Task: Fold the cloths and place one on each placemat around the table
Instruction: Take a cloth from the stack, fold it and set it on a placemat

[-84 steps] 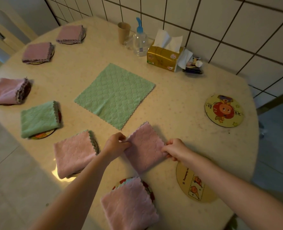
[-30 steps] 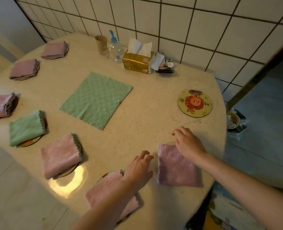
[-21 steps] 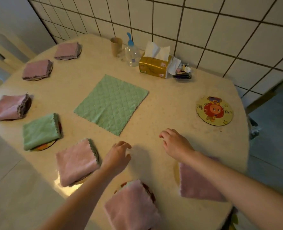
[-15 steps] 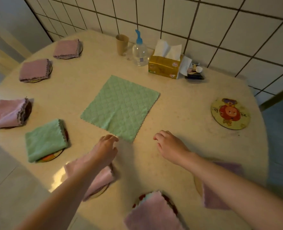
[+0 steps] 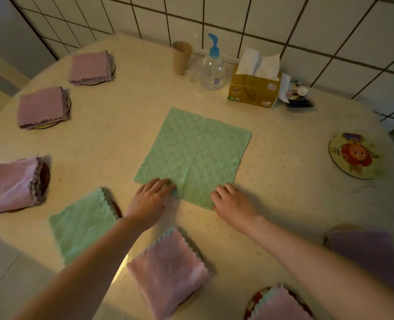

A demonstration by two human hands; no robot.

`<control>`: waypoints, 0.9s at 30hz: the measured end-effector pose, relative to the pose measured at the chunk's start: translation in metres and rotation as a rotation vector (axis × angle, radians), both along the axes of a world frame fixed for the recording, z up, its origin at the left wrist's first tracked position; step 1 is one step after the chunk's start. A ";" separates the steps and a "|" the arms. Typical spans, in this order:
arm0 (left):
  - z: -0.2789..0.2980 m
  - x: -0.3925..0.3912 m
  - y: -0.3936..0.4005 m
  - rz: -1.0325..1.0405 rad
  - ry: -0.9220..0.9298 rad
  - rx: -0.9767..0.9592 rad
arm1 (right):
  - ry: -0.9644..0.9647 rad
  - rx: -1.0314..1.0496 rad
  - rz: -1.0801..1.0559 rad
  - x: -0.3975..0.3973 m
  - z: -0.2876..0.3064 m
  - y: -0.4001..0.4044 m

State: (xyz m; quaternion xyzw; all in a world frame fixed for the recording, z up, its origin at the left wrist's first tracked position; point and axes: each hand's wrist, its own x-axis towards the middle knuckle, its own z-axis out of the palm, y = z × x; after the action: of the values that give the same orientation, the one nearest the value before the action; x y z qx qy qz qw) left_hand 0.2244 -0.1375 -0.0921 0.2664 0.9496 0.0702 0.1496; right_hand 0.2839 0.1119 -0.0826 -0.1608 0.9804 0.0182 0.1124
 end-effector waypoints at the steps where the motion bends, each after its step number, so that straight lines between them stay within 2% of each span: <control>1: 0.001 -0.003 -0.002 -0.016 0.016 0.002 | 0.033 0.001 0.022 -0.001 0.000 -0.002; 5: 0.008 -0.013 -0.002 -0.073 0.093 0.023 | 0.105 -0.050 0.009 -0.002 0.005 -0.011; 11: 0.005 -0.020 0.000 -0.118 0.123 -0.015 | 0.064 -0.059 0.057 0.017 -0.006 -0.020; 18: 0.003 -0.020 0.001 -0.117 0.127 -0.037 | 0.051 -0.044 0.008 -0.002 0.002 -0.023; 23: 0.005 -0.026 0.003 -0.137 0.137 -0.076 | 0.127 -0.313 -0.166 -0.019 0.022 -0.019; 27: 0.005 -0.039 0.000 -0.075 0.195 -0.001 | 0.207 -0.504 -0.167 -0.025 0.053 -0.003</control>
State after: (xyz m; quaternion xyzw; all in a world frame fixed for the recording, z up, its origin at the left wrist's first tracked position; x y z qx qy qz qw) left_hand 0.1857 -0.1373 -0.0873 0.3071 0.9491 0.0380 0.0592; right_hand 0.2590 0.1086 -0.0300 -0.0996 0.9701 -0.2190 -0.0305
